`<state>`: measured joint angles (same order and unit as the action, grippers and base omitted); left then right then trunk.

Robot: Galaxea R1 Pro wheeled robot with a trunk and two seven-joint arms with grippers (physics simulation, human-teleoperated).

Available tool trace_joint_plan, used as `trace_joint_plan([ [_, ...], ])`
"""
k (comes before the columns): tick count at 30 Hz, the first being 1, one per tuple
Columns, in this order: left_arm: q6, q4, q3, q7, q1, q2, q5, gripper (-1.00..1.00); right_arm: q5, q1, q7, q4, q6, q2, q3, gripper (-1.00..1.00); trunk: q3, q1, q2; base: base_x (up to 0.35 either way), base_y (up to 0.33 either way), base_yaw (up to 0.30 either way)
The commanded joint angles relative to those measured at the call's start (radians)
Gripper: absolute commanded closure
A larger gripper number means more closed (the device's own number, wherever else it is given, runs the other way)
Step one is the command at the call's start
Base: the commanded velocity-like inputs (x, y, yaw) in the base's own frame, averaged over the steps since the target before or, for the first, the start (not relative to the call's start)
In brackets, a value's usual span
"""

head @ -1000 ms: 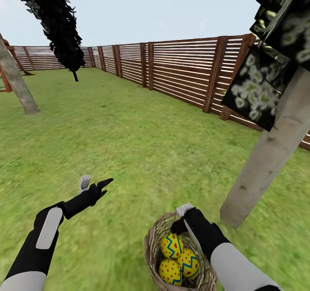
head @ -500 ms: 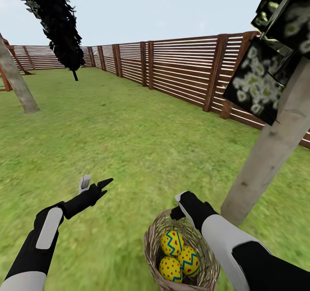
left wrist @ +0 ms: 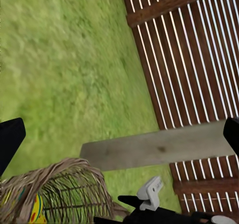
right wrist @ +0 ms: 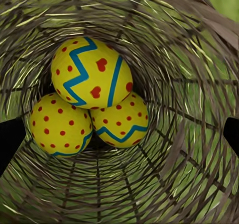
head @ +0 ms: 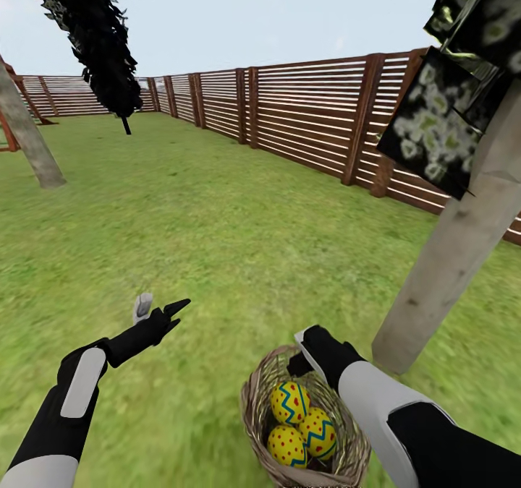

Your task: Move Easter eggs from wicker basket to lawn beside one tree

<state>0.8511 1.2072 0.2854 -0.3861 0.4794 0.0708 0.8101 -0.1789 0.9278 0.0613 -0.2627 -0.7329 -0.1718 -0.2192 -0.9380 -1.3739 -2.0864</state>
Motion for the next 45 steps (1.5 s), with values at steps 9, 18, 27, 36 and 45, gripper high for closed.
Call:
trace_joint_plan([
  [9, 0.006, 0.0, 0.002, -0.004, 0.001, 0.0, 0.0, -1.0, -0.013, 0.0, 0.009, 0.009, -0.003, -0.001, -0.004, -1.0, -0.029, -0.034, -0.064, 0.0, 0.0, 0.0],
  [18, 0.006, 0.0, 0.003, -0.004, 0.001, 0.0, 0.0, -1.0, -0.037, 0.028, 0.112, 0.006, -0.016, -0.002, -0.243, -1.0, -0.057, -0.069, -0.127, 0.0, 0.0, 0.0],
  [27, 0.006, 0.0, 0.003, -0.004, 0.001, 0.0, 0.0, -1.0, -0.155, 0.031, 0.287, -0.004, -0.039, -0.001, -0.287, -1.0, -0.086, -0.103, -0.19, 0.0, 0.0, 0.0],
  [36, 0.005, -0.024, 0.003, -0.005, 0.001, 0.001, 0.0, -1.0, -0.22, 0.03, 0.34, -0.042, 0.006, 0.002, -0.293, -1.0, -0.114, -0.138, -0.253, 0.0, 0.0, 0.0],
  [45, 0.005, -0.025, 0.003, -0.005, 0.001, 0.003, 0.001, -1.0, -0.223, 0.029, 0.341, -0.059, 0.008, 0.004, -0.322, -1.0, -0.142, -0.172, -0.316, 0.0, 0.0, 0.0],
])
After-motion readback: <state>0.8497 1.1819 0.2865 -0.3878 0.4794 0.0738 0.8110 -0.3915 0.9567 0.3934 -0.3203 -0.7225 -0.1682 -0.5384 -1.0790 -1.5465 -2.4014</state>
